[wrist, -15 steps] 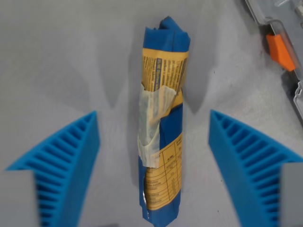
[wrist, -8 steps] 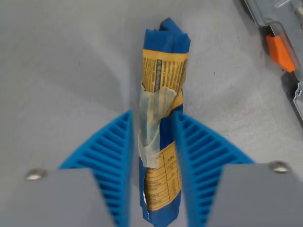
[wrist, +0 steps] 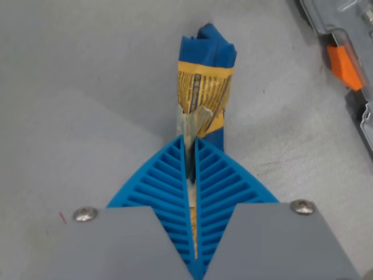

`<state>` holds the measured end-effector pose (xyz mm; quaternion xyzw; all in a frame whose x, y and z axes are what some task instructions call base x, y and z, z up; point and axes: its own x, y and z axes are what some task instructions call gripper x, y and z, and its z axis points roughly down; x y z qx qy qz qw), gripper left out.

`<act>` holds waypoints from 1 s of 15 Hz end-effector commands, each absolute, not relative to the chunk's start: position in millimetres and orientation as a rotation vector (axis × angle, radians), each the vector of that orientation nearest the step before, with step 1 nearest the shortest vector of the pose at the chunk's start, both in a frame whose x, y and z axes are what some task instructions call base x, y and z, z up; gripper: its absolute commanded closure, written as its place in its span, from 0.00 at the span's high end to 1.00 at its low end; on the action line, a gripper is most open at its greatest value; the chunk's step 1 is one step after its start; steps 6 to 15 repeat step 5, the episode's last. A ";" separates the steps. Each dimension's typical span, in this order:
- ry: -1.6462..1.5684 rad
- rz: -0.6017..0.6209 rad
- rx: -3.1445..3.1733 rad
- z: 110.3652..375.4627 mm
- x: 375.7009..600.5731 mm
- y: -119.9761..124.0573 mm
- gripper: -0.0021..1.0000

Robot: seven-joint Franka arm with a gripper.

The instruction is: Pick up the blue bag

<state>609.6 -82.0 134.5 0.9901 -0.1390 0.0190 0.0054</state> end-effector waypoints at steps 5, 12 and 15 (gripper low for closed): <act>-0.460 0.083 3.129 172.3 603.5 -82.9 0.00; -0.460 0.083 3.129 172.3 603.5 -82.9 0.00; -0.460 0.083 3.129 172.3 603.5 -82.9 0.00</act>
